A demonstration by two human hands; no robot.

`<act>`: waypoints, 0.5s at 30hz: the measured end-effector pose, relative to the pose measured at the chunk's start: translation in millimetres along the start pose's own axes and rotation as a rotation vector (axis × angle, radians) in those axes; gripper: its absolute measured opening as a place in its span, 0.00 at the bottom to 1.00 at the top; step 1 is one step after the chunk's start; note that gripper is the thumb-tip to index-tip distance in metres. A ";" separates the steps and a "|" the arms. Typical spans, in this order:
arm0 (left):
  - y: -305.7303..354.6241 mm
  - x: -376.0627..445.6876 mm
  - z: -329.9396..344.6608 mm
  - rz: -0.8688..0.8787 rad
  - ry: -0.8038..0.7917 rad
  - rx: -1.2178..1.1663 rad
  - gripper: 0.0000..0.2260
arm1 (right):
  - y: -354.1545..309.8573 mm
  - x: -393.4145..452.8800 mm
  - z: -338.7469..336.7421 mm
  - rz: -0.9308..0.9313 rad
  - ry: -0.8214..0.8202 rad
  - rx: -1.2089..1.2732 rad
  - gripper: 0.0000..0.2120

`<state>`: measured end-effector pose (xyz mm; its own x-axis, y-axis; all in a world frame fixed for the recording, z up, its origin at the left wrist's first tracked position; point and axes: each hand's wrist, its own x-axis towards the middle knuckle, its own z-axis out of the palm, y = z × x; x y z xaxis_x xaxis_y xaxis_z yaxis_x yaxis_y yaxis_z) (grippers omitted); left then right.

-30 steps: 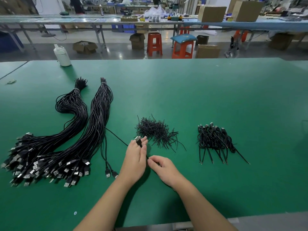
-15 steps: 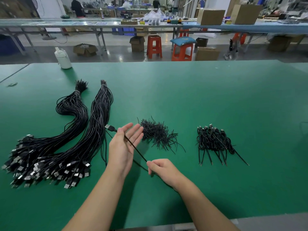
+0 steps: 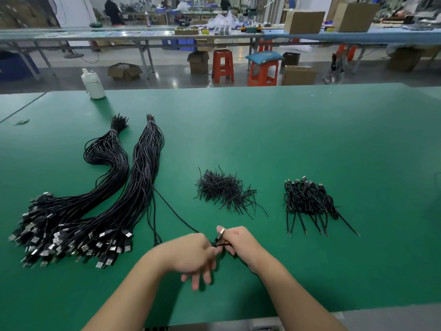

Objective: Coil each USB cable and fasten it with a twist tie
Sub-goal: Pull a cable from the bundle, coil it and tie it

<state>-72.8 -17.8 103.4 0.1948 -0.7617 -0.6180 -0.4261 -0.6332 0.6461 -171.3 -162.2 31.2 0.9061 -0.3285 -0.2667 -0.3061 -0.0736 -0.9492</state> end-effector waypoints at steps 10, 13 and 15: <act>-8.4 4.4 16.2 -0.120 0.445 0.572 0.11 | -7.2 -4.4 13.6 0.007 -0.018 0.060 0.24; -14.7 4.7 11.5 -0.009 0.522 0.534 0.10 | -15.1 -9.1 16.4 -0.026 -0.010 0.137 0.22; -17.0 5.7 7.8 0.113 0.579 0.325 0.11 | -23.7 -11.6 14.3 -0.070 -0.007 0.185 0.22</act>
<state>-71.3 -10.3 85.3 0.5369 -0.8291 -0.1561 -0.6986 -0.5406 0.4688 -170.4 -143.2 54.3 0.9254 -0.3225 -0.1991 -0.1834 0.0788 -0.9799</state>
